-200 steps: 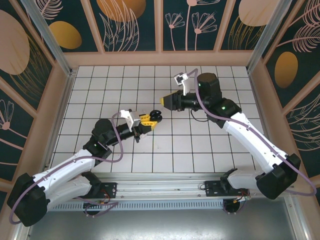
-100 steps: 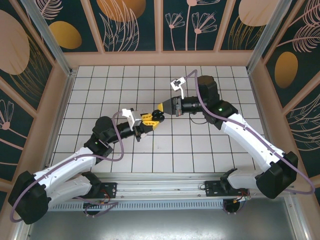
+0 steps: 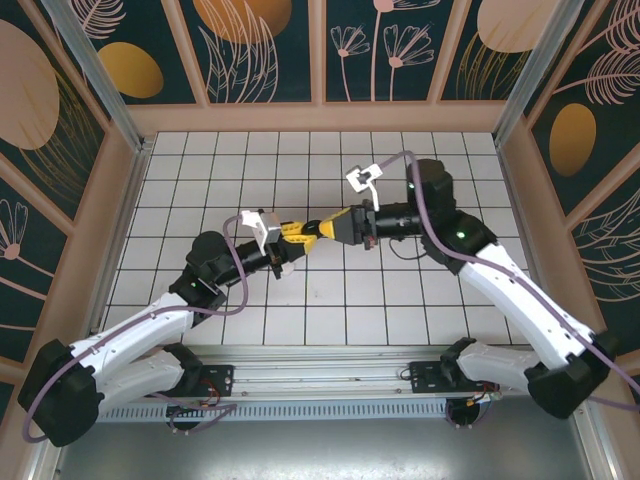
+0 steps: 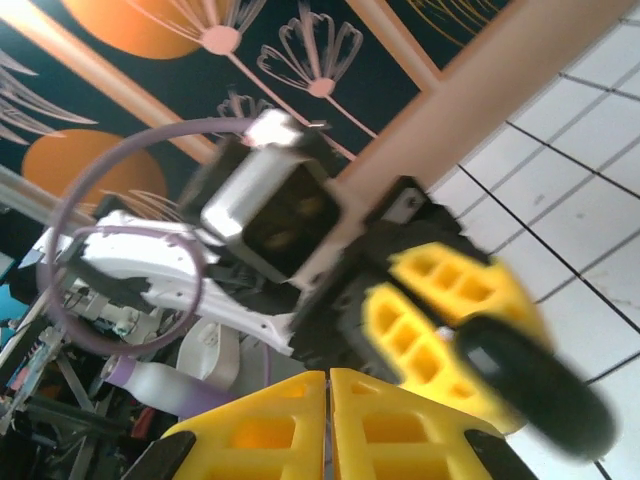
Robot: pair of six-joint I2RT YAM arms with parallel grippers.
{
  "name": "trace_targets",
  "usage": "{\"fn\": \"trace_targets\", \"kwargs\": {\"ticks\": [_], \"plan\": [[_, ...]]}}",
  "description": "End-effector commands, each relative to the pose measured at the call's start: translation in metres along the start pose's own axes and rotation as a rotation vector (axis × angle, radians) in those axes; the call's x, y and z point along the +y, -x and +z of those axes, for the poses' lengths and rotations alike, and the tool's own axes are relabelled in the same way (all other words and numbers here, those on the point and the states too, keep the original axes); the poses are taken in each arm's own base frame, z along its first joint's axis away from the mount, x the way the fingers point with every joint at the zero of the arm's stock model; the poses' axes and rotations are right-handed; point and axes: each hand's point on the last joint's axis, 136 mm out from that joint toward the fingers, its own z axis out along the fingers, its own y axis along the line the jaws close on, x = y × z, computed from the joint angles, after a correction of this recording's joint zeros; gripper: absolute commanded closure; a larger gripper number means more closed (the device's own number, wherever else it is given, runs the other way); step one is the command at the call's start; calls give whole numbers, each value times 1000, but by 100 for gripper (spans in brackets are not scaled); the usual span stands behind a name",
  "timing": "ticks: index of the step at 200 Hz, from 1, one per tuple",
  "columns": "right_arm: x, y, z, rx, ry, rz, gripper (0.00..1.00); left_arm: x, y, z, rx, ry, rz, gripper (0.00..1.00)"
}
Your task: Insert wireless bluetooth earbuds into charging case
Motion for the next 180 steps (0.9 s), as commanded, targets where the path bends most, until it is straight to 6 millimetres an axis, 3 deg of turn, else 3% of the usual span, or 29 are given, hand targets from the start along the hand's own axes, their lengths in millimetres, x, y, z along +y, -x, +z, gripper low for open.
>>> {"fn": "trace_targets", "kwargs": {"ticks": [1, 21, 55, 80, 122, 180], "plan": [[9, 1, -14, -32, -35, -46, 89, -1, 24, -4, -80, 5, -16, 100], [-9, 4, -17, -66, -138, -22, 88, 2, 25, -5, -71, 28, -25, 100], [-65, 2, -32, -124, -433, 49, 85, 25, 23, -9, -5, 156, -77, 100], [-87, -5, -34, -144, -494, 83, 81, 50, 21, -17, 49, 234, -164, 100], [-133, -18, -21, -123, -563, 152, 79, 124, 2, -33, 119, 406, -399, 100], [-194, -42, 13, -21, -579, 252, 74, 236, -77, -50, 180, 533, -785, 100]]}}
